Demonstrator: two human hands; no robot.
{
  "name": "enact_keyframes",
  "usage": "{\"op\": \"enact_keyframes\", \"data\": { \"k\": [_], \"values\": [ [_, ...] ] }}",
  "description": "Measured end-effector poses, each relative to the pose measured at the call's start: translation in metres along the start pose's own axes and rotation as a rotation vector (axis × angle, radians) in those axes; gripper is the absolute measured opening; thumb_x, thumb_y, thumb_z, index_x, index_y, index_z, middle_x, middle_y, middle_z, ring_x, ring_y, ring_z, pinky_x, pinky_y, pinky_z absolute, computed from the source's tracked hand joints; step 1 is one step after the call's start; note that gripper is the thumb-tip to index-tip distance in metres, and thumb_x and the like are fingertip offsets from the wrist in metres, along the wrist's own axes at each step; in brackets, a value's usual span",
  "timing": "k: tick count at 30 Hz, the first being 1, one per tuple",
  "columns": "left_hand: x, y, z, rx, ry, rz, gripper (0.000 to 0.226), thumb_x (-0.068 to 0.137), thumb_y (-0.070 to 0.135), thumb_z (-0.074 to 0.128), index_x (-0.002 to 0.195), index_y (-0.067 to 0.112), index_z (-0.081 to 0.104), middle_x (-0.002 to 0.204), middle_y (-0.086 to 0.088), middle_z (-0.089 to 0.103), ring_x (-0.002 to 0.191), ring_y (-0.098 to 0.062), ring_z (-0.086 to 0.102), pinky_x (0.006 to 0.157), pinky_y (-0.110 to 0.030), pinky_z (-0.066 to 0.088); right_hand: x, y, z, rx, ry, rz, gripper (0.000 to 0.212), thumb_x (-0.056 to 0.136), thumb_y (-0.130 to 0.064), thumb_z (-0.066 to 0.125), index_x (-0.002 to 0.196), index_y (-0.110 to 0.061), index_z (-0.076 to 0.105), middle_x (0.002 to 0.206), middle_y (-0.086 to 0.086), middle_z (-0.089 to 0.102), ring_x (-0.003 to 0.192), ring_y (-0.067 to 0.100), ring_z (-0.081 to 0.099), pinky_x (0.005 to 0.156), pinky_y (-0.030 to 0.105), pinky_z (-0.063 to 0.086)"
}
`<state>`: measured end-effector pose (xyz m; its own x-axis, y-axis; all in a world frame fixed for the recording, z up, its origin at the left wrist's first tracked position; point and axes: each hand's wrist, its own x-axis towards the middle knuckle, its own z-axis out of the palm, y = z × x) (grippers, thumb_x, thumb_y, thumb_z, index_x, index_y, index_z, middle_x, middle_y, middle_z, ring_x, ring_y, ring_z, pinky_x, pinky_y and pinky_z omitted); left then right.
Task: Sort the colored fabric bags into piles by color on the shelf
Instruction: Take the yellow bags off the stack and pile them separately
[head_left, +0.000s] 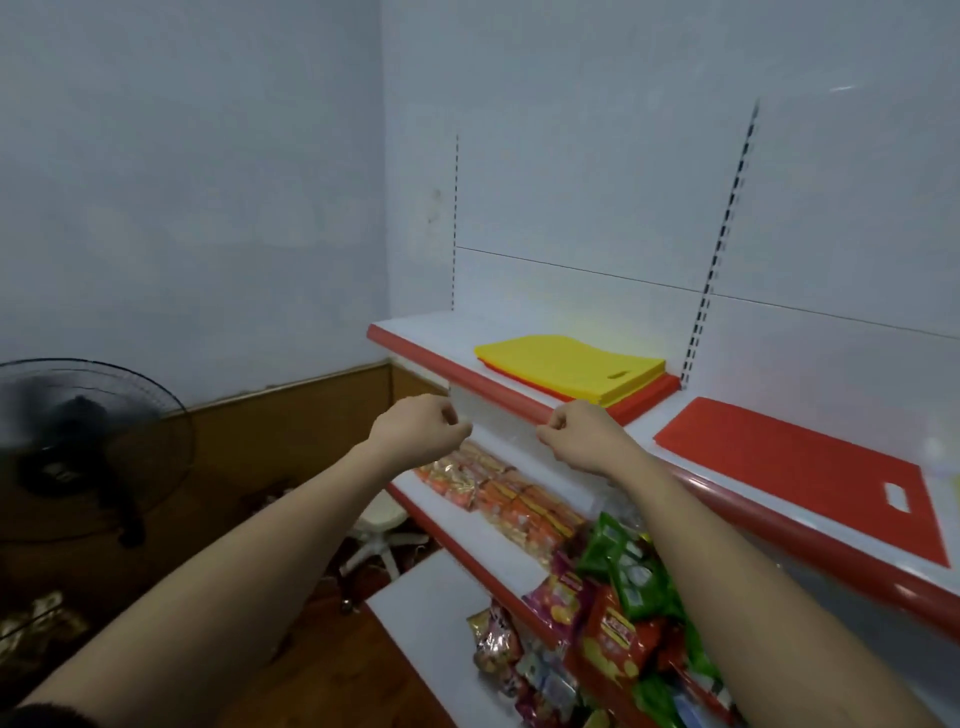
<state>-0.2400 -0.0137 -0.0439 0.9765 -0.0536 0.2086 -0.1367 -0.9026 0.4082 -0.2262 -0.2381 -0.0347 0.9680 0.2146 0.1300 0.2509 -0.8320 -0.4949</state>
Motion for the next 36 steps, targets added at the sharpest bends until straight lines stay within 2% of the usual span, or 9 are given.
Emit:
{"op": "enact_keyframes", "data": {
  "k": [7,13,16,20,23,26,29,32,36],
  "values": [
    [0.029,-0.052,-0.011,0.005,0.014,0.043,0.031,0.092,0.048,0.051,0.104,0.023,0.066,0.090,0.009,0.066,0.080,-0.009,0.063,0.070,-0.033,0.058,0.040,-0.036,0.032,-0.023,0.024,0.037,0.033,0.091,-0.031,0.057,0.065,-0.015,0.045,0.063,0.009,0.048,0.055,0.020,0.042,0.058,0.031,0.035],
    [0.091,-0.067,0.010,-0.031,-0.006,0.090,0.029,0.093,0.049,0.051,0.103,0.026,0.065,0.085,0.006,0.070,0.073,-0.009,0.065,0.066,-0.031,0.057,0.077,-0.020,0.043,-0.042,0.060,0.086,0.031,0.093,-0.032,0.056,0.068,-0.017,0.047,0.068,0.019,0.045,0.060,0.020,0.044,0.058,0.030,0.033],
    [0.128,-0.065,0.026,-0.038,-0.032,0.131,0.030,0.093,0.048,0.051,0.104,0.025,0.066,0.091,0.005,0.070,0.078,-0.011,0.065,0.067,-0.030,0.055,0.103,-0.007,0.044,-0.038,0.079,0.113,0.034,0.094,-0.033,0.056,0.067,-0.016,0.045,0.065,0.010,0.043,0.059,0.022,0.043,0.058,0.031,0.031],
    [0.184,-0.063,0.040,-0.047,-0.047,0.148,0.026,0.091,0.048,0.054,0.098,0.027,0.066,0.091,0.008,0.068,0.083,-0.013,0.064,0.073,-0.032,0.054,0.145,0.006,0.040,-0.026,0.154,0.151,0.033,0.092,-0.033,0.056,0.069,-0.011,0.054,0.069,0.009,0.060,0.068,0.029,0.058,0.059,0.034,0.041],
    [0.228,-0.061,0.044,-0.083,-0.043,0.171,0.022,0.091,0.045,0.055,0.098,0.027,0.066,0.092,0.007,0.068,0.085,-0.015,0.064,0.076,-0.035,0.054,0.170,0.015,0.034,0.008,0.246,0.182,0.020,0.092,-0.030,0.055,0.081,-0.015,0.063,0.079,0.004,0.066,0.078,0.027,0.061,0.068,0.036,0.049],
    [0.267,-0.058,0.049,-0.133,-0.011,0.186,0.023,0.089,0.044,0.058,0.099,0.026,0.068,0.095,0.005,0.069,0.083,-0.019,0.062,0.076,-0.036,0.053,0.182,0.030,0.029,0.044,0.371,0.228,0.013,0.093,-0.025,0.052,0.087,-0.019,0.060,0.074,0.004,0.066,0.070,0.026,0.060,0.064,0.036,0.048],
    [0.294,-0.057,0.056,-0.188,0.015,0.183,0.030,0.082,0.047,0.055,0.099,0.026,0.069,0.103,0.002,0.068,0.077,-0.023,0.058,0.076,-0.037,0.052,0.186,0.048,0.022,0.090,0.557,0.252,0.008,0.094,-0.018,0.052,0.096,-0.015,0.060,0.081,0.002,0.063,0.069,0.022,0.058,0.064,0.037,0.046],
    [0.321,-0.058,0.068,-0.239,-0.003,0.157,0.047,0.071,0.050,0.048,0.106,0.025,0.068,0.110,-0.002,0.064,0.098,-0.027,0.057,0.085,-0.041,0.050,0.191,0.071,0.021,0.064,0.757,0.335,0.014,0.090,-0.007,0.054,0.100,-0.011,0.062,0.091,0.006,0.059,0.083,0.024,0.055,0.065,0.032,0.040],
    [0.349,-0.058,0.084,-0.317,-0.055,0.121,0.061,0.069,0.050,0.049,0.119,0.021,0.065,0.120,-0.006,0.060,0.113,-0.028,0.054,0.092,-0.042,0.047,0.196,0.088,0.028,0.044,0.899,0.561,0.017,0.088,-0.007,0.057,0.104,-0.010,0.060,0.108,0.014,0.054,0.103,0.033,0.048,0.080,0.039,0.042]
  ]
}}
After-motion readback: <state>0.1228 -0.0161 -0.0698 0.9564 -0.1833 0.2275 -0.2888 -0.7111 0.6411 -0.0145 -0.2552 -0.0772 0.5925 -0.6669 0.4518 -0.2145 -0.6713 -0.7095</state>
